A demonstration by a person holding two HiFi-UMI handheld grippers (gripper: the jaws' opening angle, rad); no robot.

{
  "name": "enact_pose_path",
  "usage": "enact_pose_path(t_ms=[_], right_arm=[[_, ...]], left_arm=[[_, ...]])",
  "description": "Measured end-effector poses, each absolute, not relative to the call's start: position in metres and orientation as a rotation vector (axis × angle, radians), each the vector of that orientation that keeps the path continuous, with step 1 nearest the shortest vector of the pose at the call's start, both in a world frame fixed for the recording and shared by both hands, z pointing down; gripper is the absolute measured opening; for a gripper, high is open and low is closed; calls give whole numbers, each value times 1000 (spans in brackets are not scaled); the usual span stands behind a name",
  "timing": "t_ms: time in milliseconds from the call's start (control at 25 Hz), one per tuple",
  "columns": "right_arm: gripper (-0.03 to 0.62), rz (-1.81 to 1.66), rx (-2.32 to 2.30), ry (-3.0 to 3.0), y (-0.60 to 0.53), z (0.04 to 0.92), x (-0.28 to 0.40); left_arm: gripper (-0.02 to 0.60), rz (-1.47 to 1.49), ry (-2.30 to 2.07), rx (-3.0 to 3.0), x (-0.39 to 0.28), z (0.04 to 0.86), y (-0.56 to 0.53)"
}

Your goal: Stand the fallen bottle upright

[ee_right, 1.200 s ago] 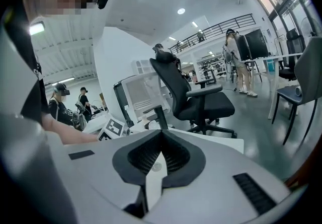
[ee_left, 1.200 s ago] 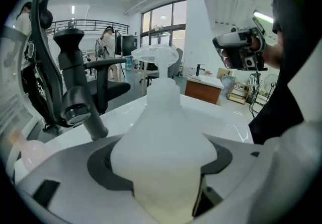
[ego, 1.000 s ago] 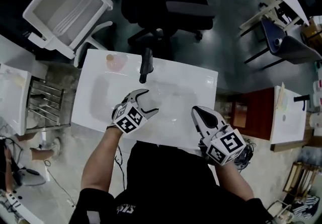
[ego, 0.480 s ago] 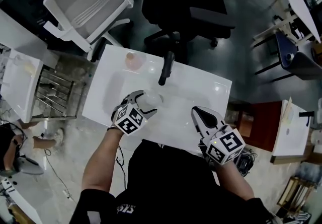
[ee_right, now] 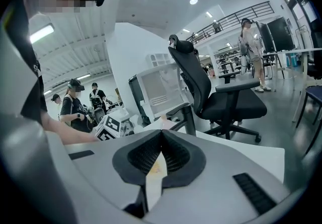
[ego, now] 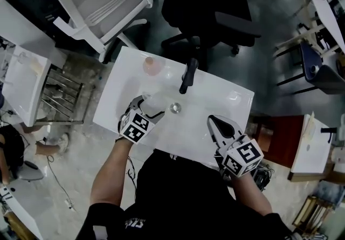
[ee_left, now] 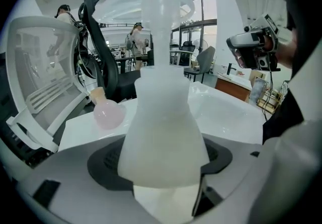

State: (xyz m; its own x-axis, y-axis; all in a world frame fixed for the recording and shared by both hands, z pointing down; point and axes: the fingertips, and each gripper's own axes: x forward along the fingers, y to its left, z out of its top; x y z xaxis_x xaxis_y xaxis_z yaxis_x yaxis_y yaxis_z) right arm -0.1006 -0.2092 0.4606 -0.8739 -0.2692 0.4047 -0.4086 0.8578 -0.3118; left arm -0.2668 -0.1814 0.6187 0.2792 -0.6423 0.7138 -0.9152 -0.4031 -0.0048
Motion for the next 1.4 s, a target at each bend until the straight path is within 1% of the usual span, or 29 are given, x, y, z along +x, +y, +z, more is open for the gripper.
enact_pose_path(t_ms=[280,640,960,1400], right_arm=[[14,542,426,-2697,-197,456,-127],[14,524,374,-2713,-187,451,-136],[14,514,342,-2736,-183,446,-122],[14,485,239,-2812,-177,429,-104]], left_arm=[[362,873,-1547,2043,-299,615,-174],[373,846,-1655,1982,-297,612,-171],[374,770,-1714,1912,-300,604,-162],[373,658,-1883,1829,-294,554,-137]])
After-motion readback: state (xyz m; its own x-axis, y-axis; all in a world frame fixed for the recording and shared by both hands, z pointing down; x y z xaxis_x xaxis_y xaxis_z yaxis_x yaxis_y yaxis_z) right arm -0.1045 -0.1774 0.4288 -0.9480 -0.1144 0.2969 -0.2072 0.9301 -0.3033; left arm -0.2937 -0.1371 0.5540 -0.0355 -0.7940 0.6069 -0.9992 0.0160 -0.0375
